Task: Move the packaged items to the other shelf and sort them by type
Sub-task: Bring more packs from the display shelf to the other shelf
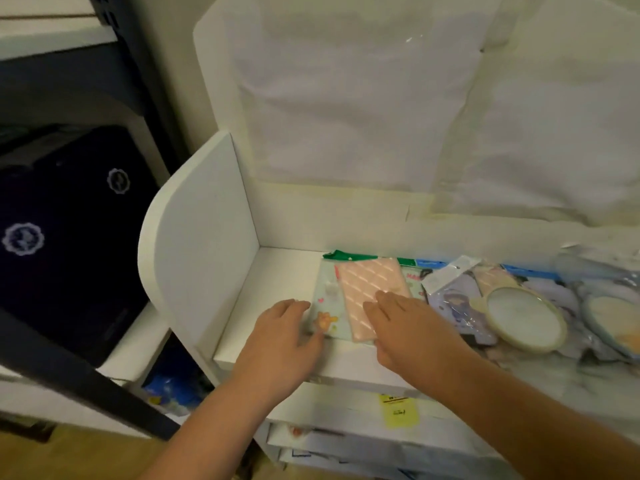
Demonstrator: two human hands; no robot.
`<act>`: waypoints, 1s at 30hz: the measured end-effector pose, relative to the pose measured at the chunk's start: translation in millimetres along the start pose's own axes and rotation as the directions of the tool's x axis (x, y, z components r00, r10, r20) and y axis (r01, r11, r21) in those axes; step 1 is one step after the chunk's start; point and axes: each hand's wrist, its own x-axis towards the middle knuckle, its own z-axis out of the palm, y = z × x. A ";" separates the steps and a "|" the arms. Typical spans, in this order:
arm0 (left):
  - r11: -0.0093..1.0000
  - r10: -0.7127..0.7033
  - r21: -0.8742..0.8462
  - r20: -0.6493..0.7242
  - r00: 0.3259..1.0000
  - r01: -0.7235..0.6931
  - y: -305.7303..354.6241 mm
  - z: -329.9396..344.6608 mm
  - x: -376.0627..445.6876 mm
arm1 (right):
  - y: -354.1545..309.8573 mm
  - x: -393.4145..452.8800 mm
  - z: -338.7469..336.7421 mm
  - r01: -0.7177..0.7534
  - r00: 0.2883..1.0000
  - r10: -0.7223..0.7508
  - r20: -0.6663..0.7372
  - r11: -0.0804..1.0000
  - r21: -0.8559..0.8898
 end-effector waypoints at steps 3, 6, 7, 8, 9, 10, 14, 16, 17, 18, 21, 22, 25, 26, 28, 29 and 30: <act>1.000 0.016 0.009 -0.008 1.000 -0.016 -3.7 0.8 3.4 | -0.8 -0.5 4.4 -0.014 0.999 0.015 0.042 0.999 -0.032; 0.998 -0.025 0.058 -0.034 0.999 0.027 5.7 3.6 8.8 | 4.6 -4.3 -1.4 -0.039 0.995 0.042 -0.090 0.998 0.040; 0.995 -0.042 0.083 -0.046 0.998 0.046 10.7 4.7 11.0 | 7.1 -6.5 -5.2 -0.042 0.987 0.053 -0.151 0.996 0.075; 0.992 -0.056 0.111 -0.053 0.997 0.062 15.5 6.5 13.0 | 9.3 -8.6 -5.9 -0.050 0.968 0.071 -0.239 0.994 0.093; 0.987 -0.065 0.141 -0.051 0.997 0.071 19.1 9.5 15.4 | 11.0 -11.0 -5.2 -0.054 0.940 0.081 -0.333 0.994 0.091; 0.983 -0.076 0.165 -0.042 0.996 0.082 22.2 13.1 17.7 | 12.3 -12.9 -4.6 -0.056 0.907 0.097 -0.409 0.992 0.112; 0.960 -0.140 0.252 0.062 0.988 0.120 36.5 35.1 24.6 | 16.4 -13.8 -6.7 -0.140 0.810 0.309 -0.498 0.927 0.347; 0.942 -0.156 0.316 0.110 0.982 0.114 45.9 42.5 25.1 | 17.7 -14.8 -8.7 -0.156 0.759 0.376 -0.531 0.897 0.413; 0.936 -0.158 0.334 0.122 0.980 0.110 49.2 44.0 25.5 | 17.6 -16.8 -12.4 -0.161 0.729 0.427 -0.535 0.866 0.473; 0.933 -0.160 0.344 0.126 0.979 0.108 50.4 44.2 26.7 | 16.2 -21.1 -18.5 -0.181 0.702 0.494 -0.513 0.820 0.542; 0.945 -0.139 0.312 0.113 0.984 0.098 42.2 39.2 35.6 | 12.1 -35.7 -30.0 -0.172 0.593 0.683 -0.428 0.626 0.760; 0.950 -0.125 0.300 0.108 0.986 0.088 38.3 35.9 39.2 | 12.6 -39.1 -30.5 -0.149 0.556 0.734 -0.390 0.550 0.822; 0.959 -0.074 0.281 0.111 0.991 0.040 32.4 23.4 47.9 | 17.1 -44.3 -25.7 -0.057 0.493 0.831 -0.259 0.328 0.943; 0.963 -0.063 0.268 0.127 0.990 0.027 31.4 18.3 50.4 | 18.6 -45.1 -21.9 0.001 0.483 0.856 -0.185 0.210 0.978; 0.971 -0.057 0.241 0.192 0.980 0.009 27.4 8.5 55.0 | 18.8 -47.1 -17.5 0.132 0.495 0.869 -0.015 -0.059 0.989; 0.975 -0.047 0.224 0.222 0.974 -0.004 24.5 3.6 56.7 | 17.8 -48.4 -16.5 0.187 0.505 0.861 0.059 -0.176 0.966; 0.980 -0.036 0.200 0.241 0.970 -0.013 21.5 -1.3 57.9 | 17.1 -49.6 -16.6 0.231 0.518 0.847 0.122 -0.275 0.933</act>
